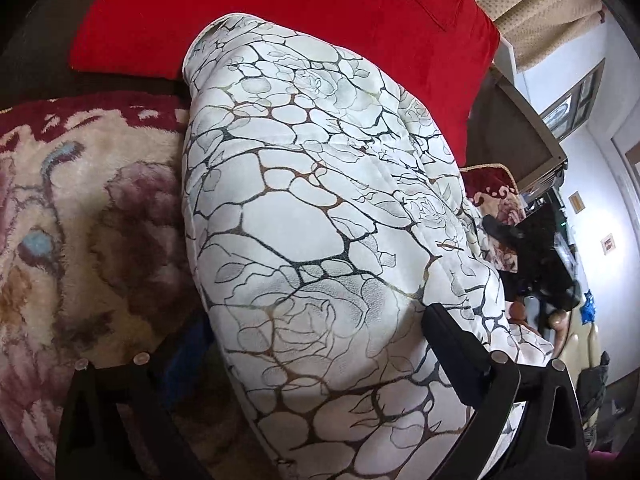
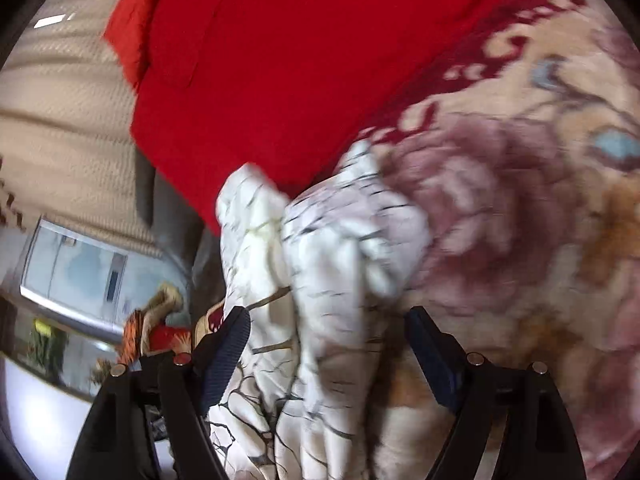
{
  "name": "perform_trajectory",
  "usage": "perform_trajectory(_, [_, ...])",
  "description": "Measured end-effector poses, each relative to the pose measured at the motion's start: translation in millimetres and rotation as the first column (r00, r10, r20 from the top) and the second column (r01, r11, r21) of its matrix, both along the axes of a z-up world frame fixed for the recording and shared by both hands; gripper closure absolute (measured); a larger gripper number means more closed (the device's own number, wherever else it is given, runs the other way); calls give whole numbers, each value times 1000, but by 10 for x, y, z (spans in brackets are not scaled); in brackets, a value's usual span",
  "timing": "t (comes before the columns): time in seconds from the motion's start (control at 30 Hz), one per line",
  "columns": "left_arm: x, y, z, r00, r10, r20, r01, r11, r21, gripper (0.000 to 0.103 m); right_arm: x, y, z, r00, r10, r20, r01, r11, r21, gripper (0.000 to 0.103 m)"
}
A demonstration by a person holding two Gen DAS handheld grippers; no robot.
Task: Fold large clothes
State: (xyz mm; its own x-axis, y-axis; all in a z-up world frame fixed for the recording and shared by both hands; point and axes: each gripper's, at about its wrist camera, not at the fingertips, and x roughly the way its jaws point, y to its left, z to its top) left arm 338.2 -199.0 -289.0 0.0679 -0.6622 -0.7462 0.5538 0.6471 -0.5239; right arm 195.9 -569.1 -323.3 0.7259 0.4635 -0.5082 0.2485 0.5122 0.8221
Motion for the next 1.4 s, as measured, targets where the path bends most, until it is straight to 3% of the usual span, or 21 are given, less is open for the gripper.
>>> perform_trajectory(0.1, [-17, -82, 1, 1000, 15, 12, -15, 999, 28, 2, 123, 193, 1, 997, 77, 29, -79, 996, 38, 20])
perform_trajectory(0.2, [-43, -165, 13, 999, 25, 36, -28, 998, 61, 2, 235, 397, -1, 993, 116, -12, -116, 992, -46, 20])
perform_trajectory(0.37, [-84, -285, 44, 997, 34, 67, -41, 994, 98, 2, 343, 523, -2, 991, 131, 17, -130, 990, -53, 21])
perform_trajectory(0.5, [-102, -249, 66, 996, 38, 81, -47, 992, 113, 2, 453, 681, 38, 981, 183, 60, -176, 979, -99, 35])
perform_trajectory(0.8, [-204, -441, 98, 991, 31, 128, -52, 985, 163, 2, 359, 582, -45, 981, 180, 74, -174, 981, -86, 42])
perform_trajectory(0.97, [-190, -463, 48, 995, -12, 103, -6, 984, 175, 1, 332, 562, -53, 980, 181, 79, -174, 981, -87, 42])
perform_trajectory(1.17, [-86, -405, -72, 999, -39, -4, 39, 992, 118, 0, 311, 544, -40, 981, 179, 78, -171, 980, -101, 43])
perform_trajectory(1.4, [-193, -395, 75, 999, 1, 46, -4, 999, 46, 10, 289, 543, 5, 984, 156, 84, -148, 984, -96, 47])
